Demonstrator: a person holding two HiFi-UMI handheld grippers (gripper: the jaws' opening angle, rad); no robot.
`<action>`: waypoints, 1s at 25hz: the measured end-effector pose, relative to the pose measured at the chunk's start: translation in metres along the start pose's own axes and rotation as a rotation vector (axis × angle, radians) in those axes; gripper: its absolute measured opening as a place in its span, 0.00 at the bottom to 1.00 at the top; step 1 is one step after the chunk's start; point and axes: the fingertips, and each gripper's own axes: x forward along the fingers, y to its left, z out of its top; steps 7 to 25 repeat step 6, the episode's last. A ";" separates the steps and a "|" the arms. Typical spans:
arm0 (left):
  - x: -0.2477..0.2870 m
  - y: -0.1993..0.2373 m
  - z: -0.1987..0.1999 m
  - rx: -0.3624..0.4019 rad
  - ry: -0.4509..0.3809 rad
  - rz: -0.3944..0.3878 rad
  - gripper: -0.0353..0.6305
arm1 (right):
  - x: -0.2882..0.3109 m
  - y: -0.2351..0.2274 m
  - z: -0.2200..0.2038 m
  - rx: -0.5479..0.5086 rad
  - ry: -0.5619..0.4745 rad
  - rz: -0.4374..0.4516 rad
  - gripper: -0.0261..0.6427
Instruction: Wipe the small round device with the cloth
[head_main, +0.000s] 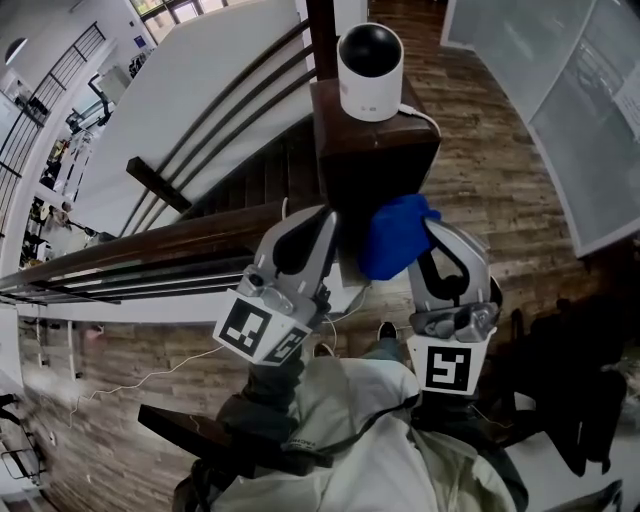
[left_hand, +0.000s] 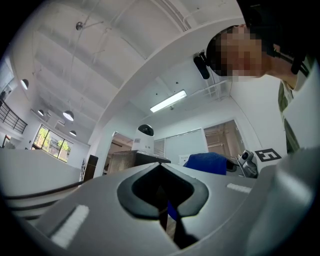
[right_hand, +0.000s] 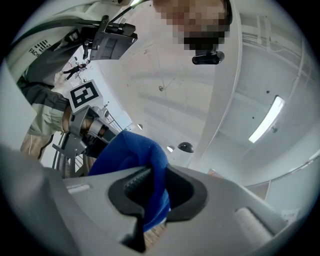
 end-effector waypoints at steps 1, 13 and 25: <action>0.000 0.000 0.000 -0.002 0.000 -0.003 0.05 | 0.000 0.000 0.001 0.002 0.000 0.000 0.12; 0.003 0.000 -0.002 -0.010 0.003 -0.013 0.05 | 0.000 0.000 0.001 0.007 -0.003 0.000 0.12; 0.003 0.000 -0.002 -0.010 0.003 -0.013 0.05 | 0.000 0.000 0.001 0.007 -0.003 0.000 0.12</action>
